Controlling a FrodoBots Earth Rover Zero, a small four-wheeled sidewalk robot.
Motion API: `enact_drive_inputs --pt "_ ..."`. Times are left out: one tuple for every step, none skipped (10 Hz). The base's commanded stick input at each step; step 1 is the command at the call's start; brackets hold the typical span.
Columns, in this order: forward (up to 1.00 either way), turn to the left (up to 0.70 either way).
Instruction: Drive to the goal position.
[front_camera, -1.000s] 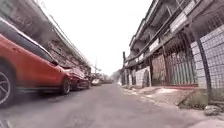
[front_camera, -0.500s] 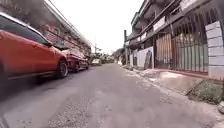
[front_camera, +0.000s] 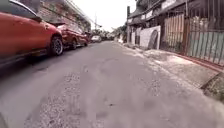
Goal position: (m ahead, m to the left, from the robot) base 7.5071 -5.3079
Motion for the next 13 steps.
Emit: enact_drive_inputs --pt "0.50 0.05" --pt "0.50 0.05" --pt "0.50 0.05" --pt "0.50 0.05" --pt "0.50 0.05" --pt "0.50 0.05" --pt "0.50 0.05" --pt "0.50 0.05" --pt "0.50 0.05" --pt "0.50 0.05" --pt "0.50 0.05" --pt "0.50 0.05" --pt "0.50 0.05"
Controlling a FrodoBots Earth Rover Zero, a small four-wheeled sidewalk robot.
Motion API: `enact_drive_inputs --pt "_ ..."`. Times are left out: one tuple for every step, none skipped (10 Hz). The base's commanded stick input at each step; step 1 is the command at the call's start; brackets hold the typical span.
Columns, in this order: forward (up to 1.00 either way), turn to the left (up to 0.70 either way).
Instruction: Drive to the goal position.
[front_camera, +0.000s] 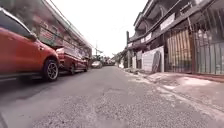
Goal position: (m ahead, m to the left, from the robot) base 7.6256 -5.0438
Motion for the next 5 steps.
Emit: enact_drive_inputs --pt "0.50 0.05" --pt "0.50 0.05" --pt "0.50 0.05" --pt "0.50 0.05" --pt "0.50 0.05"
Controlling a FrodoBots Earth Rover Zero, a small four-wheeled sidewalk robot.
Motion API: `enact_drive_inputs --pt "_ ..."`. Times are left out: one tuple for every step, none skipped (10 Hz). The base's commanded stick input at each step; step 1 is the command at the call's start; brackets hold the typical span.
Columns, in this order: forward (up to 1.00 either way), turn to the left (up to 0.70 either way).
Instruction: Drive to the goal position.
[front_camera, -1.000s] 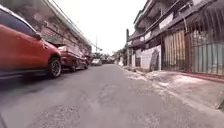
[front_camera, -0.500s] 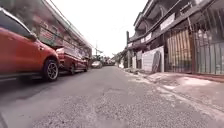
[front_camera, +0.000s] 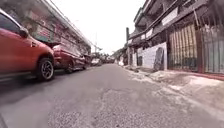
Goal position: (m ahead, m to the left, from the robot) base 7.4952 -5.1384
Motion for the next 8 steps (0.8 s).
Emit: enact_drive_inputs --pt "0.50 0.05" --pt "0.50 0.05" --pt "0.50 0.05" --pt "0.50 0.05" --pt "0.50 0.05" --pt "0.50 0.05" --pt "0.50 0.05" --pt "0.50 0.05"
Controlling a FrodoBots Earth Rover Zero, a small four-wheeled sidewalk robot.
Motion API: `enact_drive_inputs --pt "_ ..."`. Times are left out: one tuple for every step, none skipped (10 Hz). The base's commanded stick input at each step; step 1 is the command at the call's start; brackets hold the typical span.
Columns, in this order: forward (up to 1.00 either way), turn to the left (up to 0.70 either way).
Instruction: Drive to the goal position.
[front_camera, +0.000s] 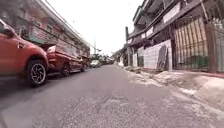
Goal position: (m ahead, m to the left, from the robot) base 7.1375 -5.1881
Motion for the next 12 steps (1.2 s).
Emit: enact_drive_inputs --pt "0.50 0.05" --pt "0.50 0.06" --pt "0.50 0.06" --pt "0.50 0.06" --pt "0.50 0.06" --pt "0.50 0.06" --pt "0.50 0.06" --pt "0.50 0.06" --pt "0.50 0.06" --pt "0.50 0.06" --pt "0.50 0.06" --pt "0.50 0.06"
